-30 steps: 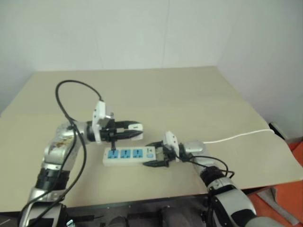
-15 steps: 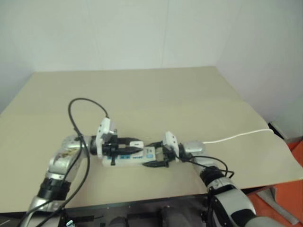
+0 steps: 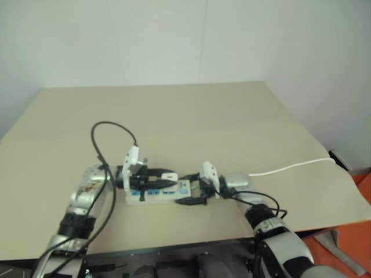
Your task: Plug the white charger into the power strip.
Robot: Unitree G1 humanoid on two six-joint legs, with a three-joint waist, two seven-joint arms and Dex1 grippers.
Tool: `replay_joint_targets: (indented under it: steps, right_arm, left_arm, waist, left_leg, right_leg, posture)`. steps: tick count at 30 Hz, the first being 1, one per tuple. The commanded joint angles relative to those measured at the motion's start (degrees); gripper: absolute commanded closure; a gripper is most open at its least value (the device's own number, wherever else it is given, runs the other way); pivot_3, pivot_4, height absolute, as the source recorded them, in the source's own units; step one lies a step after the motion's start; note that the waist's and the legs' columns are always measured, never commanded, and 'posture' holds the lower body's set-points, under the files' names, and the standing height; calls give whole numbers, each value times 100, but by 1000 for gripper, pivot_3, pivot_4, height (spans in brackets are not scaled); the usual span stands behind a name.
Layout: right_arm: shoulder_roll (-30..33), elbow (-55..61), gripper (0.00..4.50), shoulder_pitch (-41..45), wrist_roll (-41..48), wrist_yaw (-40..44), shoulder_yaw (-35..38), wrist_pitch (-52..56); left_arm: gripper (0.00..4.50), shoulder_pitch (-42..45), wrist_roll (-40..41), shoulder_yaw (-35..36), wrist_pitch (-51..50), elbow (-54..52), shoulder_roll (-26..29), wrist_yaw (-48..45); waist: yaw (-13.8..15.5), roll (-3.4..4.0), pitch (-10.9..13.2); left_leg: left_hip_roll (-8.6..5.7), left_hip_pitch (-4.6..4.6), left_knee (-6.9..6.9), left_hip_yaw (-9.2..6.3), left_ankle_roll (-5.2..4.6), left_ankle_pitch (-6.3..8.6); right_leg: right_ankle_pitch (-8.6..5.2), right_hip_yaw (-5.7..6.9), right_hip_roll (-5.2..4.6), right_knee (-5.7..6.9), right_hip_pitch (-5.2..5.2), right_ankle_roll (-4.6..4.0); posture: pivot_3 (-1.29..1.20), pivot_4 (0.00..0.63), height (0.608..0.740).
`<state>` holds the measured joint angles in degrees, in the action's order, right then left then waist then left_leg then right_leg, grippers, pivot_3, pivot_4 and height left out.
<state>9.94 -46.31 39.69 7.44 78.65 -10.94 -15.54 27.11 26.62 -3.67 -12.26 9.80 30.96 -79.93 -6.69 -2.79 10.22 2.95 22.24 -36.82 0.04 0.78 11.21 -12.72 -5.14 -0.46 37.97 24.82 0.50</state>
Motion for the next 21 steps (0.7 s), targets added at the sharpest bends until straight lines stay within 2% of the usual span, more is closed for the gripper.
replay_joint_targets:
  steps: [1,21]
  right_arm:
    - [28,-26,1094,-167,-196,135,-261,182]
    - [15,-37,1094,-141,-200,113,-251,203]
  left_arm:
    - [3472,107,-18,7,149,-22,9,-106]
    - [3472,71,-197,-10,233,136,28,-238]
  waist:
    - [2,0,0]
    - [-2,0,0]
  left_leg:
    - [0,0,0,-1,0,0]
    - [0,0,0,-1,0,0]
  right_leg:
    - [0,1,0,0,0,0]
    - [0,0,0,-1,0,0]
  posture:
    - [0,150,740]
    - [0,150,740]
